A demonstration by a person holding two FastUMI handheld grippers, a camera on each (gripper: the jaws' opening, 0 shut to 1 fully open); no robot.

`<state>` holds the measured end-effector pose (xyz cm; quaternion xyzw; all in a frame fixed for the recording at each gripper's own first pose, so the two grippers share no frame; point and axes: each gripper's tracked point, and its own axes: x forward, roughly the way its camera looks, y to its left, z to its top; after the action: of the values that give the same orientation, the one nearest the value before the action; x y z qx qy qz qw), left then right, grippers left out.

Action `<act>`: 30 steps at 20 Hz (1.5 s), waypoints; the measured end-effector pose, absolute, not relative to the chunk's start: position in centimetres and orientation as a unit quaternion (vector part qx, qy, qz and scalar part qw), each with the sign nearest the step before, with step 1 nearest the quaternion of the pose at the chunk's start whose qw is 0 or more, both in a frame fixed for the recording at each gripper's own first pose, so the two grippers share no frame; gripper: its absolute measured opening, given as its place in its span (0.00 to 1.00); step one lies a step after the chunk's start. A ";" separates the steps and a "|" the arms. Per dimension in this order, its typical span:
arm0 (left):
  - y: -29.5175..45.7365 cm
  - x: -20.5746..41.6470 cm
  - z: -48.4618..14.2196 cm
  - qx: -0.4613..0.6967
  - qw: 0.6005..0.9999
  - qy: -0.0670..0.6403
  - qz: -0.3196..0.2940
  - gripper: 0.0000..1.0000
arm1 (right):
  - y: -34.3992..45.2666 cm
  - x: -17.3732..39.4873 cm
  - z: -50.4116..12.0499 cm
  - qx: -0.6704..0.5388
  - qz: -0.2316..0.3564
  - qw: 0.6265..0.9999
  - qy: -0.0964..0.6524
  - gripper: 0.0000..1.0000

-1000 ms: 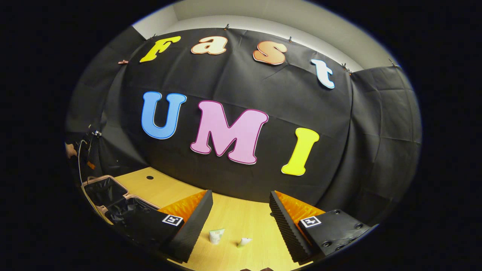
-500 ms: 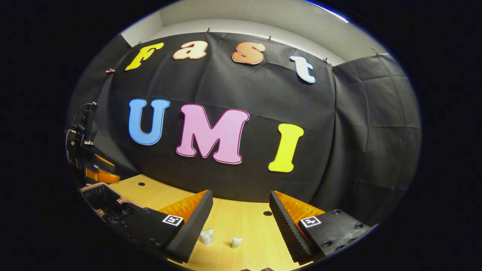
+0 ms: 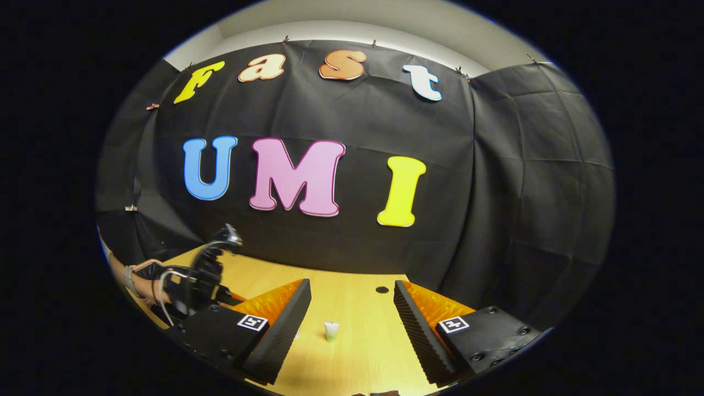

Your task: First open the suitcase, pack the skin care products into it, and then close the suitcase.

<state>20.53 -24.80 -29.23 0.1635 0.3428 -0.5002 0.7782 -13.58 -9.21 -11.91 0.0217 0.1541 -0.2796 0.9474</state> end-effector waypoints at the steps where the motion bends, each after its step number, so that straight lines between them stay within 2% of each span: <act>1: -25.7 21.5 -30.2 0.171 0.775 0.349 -0.498 0.99 | -9.4 -14.4 -12.4 0.022 -0.282 0.945 0.163 0.96; 7: -30.2 24.2 -38.0 0.216 0.784 0.365 -0.454 0.99 | -10.9 -17.3 -17.0 0.041 -0.277 0.937 0.210 0.96; 8: -30.3 25.3 -38.4 0.228 0.792 0.360 -0.437 0.93 | -11.2 -17.3 -18.1 0.045 -0.271 0.937 0.218 0.96; 9: -31.3 26.4 -40.0 0.227 0.800 0.360 -0.422 0.64 | -11.3 -17.2 -19.5 0.051 -0.263 0.936 0.229 0.96; 10: -30.9 26.3 -38.6 0.222 0.799 0.367 -0.421 0.34 | -11.5 -17.0 -21.0 0.056 -0.255 0.936 0.237 0.96; 11: -30.9 26.1 -38.1 0.221 0.801 0.370 -0.416 0.37 | -11.7 -16.6 -22.5 0.062 -0.246 0.936 0.243 0.96; 13: -30.7 25.6 -36.6 0.216 0.803 0.366 -0.418 0.34 | -11.6 -14.9 -26.0 0.083 -0.222 0.937 0.258 0.96; 15: -29.6 24.5 -34.0 0.209 0.806 0.358 -0.423 0.26 | -11.0 -12.5 -29.7 0.106 -0.195 0.938 0.268 0.96; 16: -29.3 23.6 -32.2 0.205 0.811 0.352 -0.420 0.28 | -10.5 -11.0 -31.6 0.122 -0.179 0.937 0.274 0.97; 22: -21.3 19.0 -23.5 0.154 0.844 0.370 -0.355 0.26 | -8.8 -5.4 -43.4 0.166 -0.131 0.913 0.348 0.94; 24: -16.8 18.0 -22.1 0.146 0.852 0.387 -0.321 0.22 | -8.5 -3.7 -45.5 0.186 -0.125 0.907 0.355 0.98; 25: -14.1 17.6 -21.8 0.147 0.855 0.398 -0.298 0.26 | -8.1 -3.2 -46.5 0.208 -0.118 0.900 0.364 1.00; 28: -5.8 16.4 -22.4 0.143 0.854 0.444 -0.231 0.25 | -8.9 -2.6 -47.6 0.229 -0.143 0.885 0.380 0.34; 29: -2.8 16.0 -23.1 0.142 0.850 0.463 -0.208 0.25 | -8.3 -2.5 -46.7 0.244 -0.139 0.883 0.376 0.31; 30: -0.2 15.9 -24.1 0.139 0.840 0.487 -0.192 0.26 | -7.5 -2.1 -45.1 0.253 -0.136 0.885 0.367 0.34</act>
<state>15.94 -0.15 -24.14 0.1394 0.4871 -0.1921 0.8404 -2.14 -7.51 -45.09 0.2530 0.3668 -0.1358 0.8849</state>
